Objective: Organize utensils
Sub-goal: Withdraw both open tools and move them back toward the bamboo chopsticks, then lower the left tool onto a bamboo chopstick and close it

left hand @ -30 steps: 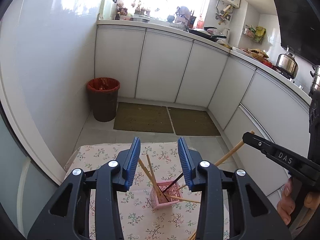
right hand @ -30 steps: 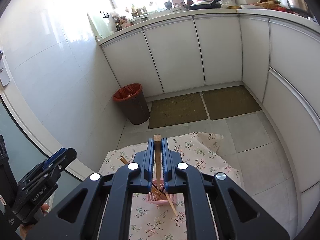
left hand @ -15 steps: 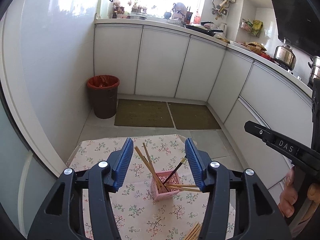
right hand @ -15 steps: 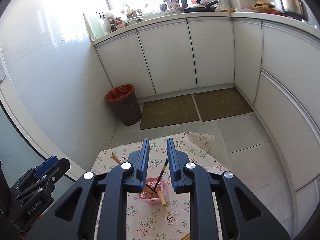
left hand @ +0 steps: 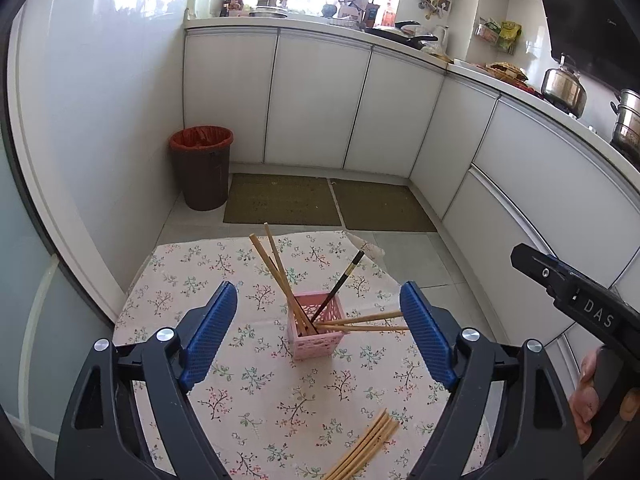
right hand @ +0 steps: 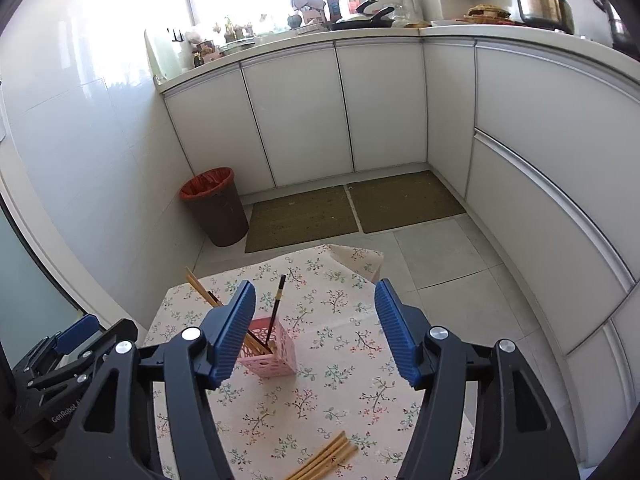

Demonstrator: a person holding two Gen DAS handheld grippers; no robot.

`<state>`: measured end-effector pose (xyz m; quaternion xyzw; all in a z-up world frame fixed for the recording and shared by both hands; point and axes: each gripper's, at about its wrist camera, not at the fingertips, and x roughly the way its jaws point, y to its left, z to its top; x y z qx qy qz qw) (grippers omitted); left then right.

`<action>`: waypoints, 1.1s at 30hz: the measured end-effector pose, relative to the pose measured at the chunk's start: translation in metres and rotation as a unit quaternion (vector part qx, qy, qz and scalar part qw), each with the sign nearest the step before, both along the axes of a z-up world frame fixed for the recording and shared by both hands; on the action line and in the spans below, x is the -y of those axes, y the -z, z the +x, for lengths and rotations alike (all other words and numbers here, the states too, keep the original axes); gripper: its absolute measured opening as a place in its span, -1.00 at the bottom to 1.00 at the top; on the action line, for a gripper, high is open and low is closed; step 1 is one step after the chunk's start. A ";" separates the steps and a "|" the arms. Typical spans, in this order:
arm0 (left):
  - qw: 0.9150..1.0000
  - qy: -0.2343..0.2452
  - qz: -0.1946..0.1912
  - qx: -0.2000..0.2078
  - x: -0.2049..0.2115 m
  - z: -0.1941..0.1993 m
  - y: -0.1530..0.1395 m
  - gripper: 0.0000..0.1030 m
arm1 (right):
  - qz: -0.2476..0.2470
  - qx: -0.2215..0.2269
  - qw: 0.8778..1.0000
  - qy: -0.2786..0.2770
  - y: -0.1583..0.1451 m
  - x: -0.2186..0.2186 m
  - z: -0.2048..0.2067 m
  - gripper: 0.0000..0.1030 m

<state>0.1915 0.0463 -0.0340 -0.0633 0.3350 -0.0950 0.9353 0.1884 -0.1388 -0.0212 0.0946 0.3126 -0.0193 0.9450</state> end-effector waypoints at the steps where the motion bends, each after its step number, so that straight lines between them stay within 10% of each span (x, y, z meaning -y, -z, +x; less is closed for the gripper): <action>1: 1.000 0.002 -0.003 -0.002 0.000 -0.002 0.002 0.63 | -0.006 0.002 1.000 0.003 0.002 0.001 -0.004 0.38; 9: 0.999 0.028 0.007 -0.025 0.014 -0.013 0.020 0.86 | -0.056 0.017 0.998 0.030 0.028 0.007 -0.035 0.83; 21: 0.992 0.065 0.035 -0.103 0.040 -0.016 0.079 0.86 | -0.056 -0.041 0.997 0.044 0.095 0.033 -0.061 0.84; 27: 0.963 0.126 0.121 -0.208 0.082 -0.006 0.151 0.86 | 0.017 -0.126 0.989 0.069 0.151 0.064 -0.077 0.84; 33: 0.931 0.145 0.158 -0.296 0.114 0.010 0.219 0.86 | 0.139 -0.232 0.956 0.109 0.215 0.098 -0.084 0.84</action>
